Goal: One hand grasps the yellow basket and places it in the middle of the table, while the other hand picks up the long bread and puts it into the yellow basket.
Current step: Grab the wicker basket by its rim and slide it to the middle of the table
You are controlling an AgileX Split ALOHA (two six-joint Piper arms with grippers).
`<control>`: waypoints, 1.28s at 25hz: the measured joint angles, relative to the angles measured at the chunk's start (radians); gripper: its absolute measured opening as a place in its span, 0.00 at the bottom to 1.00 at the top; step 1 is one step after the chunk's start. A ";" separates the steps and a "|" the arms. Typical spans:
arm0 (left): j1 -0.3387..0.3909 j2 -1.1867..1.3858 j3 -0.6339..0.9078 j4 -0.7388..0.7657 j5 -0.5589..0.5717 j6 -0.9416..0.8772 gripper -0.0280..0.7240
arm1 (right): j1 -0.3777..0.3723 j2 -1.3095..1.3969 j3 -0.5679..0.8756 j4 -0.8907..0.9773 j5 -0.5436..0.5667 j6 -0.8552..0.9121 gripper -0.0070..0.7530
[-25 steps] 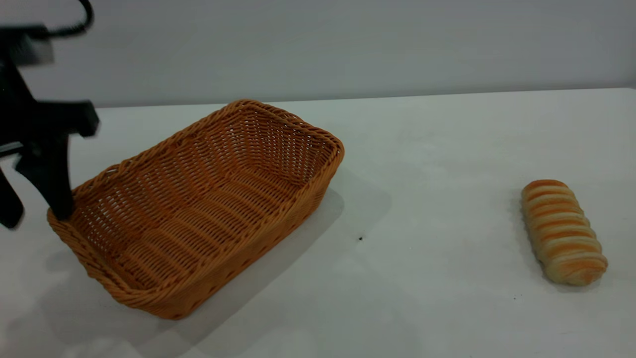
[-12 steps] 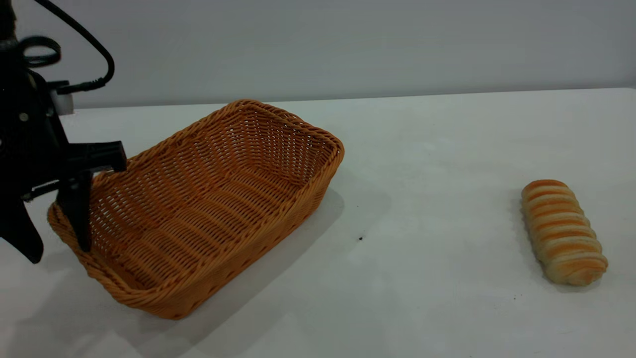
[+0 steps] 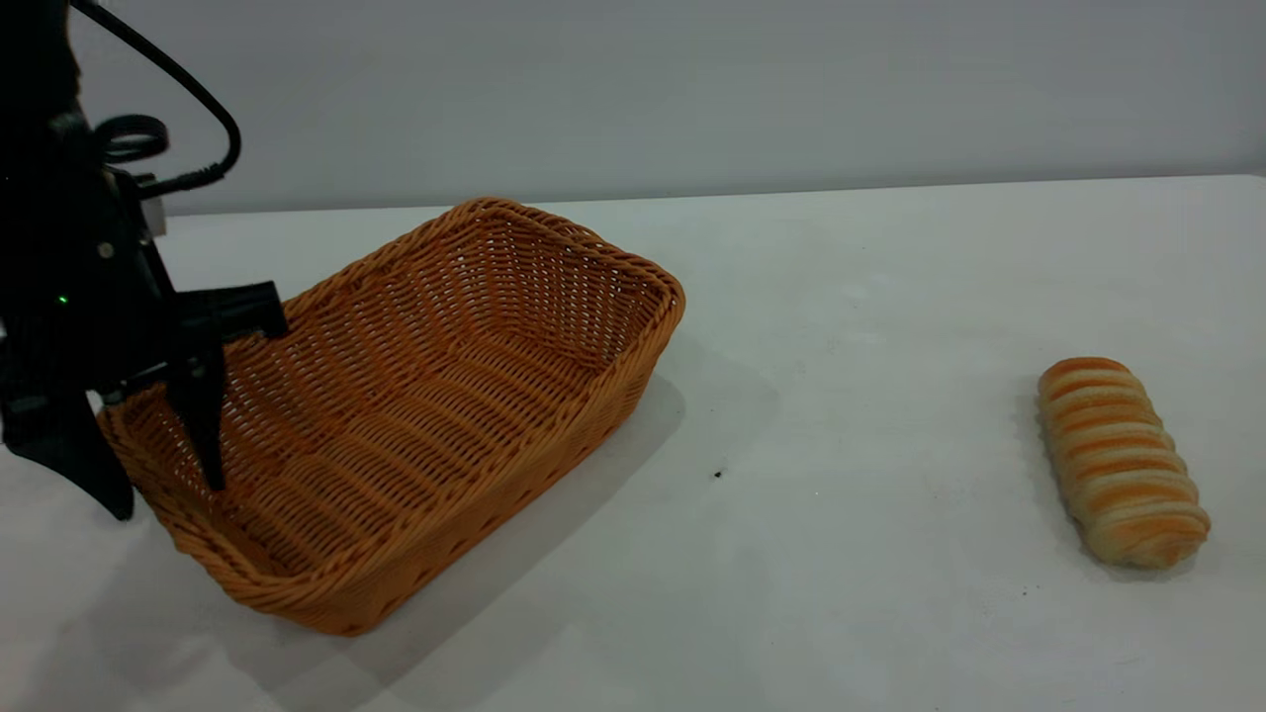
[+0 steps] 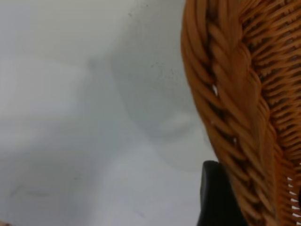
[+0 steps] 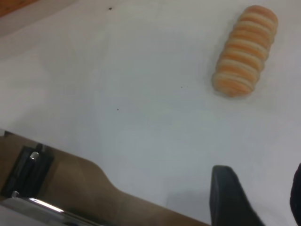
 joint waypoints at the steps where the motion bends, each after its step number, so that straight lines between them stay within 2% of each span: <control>1: 0.000 0.006 -0.001 -0.008 0.000 -0.001 0.65 | 0.000 0.000 0.000 0.000 0.000 0.000 0.48; 14: 0.000 0.128 -0.040 -0.020 -0.074 -0.004 0.64 | 0.000 0.000 0.000 0.035 -0.001 -0.012 0.48; 17: 0.000 0.132 -0.042 -0.030 -0.121 -0.005 0.53 | 0.000 0.000 0.000 0.037 -0.001 -0.012 0.48; 21: 0.001 0.132 -0.054 -0.057 -0.177 -0.017 0.22 | 0.000 0.000 0.000 0.037 -0.001 -0.013 0.48; 22: 0.001 0.132 -0.057 -0.058 -0.188 -0.017 0.19 | 0.000 0.000 0.000 0.037 -0.001 -0.013 0.48; 29: 0.001 0.125 -0.059 -0.057 -0.200 0.007 0.19 | 0.000 0.000 0.000 0.038 -0.001 -0.013 0.48; 32: 0.001 0.089 -0.059 -0.089 -0.223 0.095 0.19 | 0.000 0.000 0.000 0.038 -0.001 -0.013 0.48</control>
